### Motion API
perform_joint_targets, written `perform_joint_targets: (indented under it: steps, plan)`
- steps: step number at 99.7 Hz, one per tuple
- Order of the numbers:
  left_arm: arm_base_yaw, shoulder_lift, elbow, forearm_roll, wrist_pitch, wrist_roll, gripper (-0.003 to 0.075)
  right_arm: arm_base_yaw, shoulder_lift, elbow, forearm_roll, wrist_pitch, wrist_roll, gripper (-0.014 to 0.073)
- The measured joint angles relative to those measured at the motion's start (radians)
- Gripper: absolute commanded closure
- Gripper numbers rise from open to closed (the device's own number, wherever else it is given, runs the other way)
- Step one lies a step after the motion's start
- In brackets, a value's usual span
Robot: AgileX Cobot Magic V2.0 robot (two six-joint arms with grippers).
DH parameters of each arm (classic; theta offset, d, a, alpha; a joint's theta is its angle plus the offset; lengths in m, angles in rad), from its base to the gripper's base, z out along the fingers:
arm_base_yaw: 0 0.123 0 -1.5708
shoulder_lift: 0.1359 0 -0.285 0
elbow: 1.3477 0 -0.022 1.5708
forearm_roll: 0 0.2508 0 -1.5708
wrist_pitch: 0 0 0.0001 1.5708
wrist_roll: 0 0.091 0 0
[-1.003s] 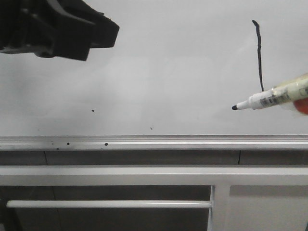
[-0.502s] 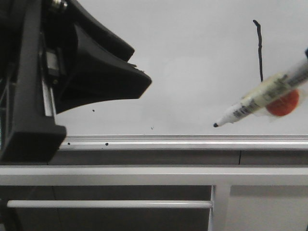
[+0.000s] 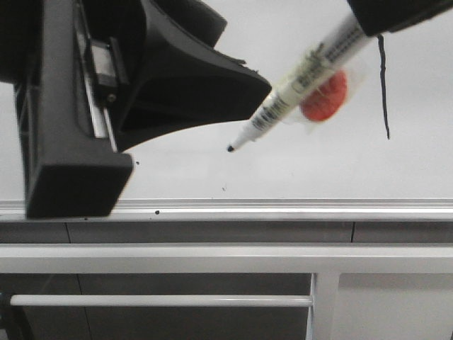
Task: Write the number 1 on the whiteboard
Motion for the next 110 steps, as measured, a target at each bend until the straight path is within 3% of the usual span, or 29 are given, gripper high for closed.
perform_joint_targets:
  steps: [110]
  plan:
    - [0.0, 0.029, 0.0, -0.009, -0.016, 0.0, 0.0338, 0.046, 0.0, -0.044, 0.023, -0.013, -0.037, 0.0638]
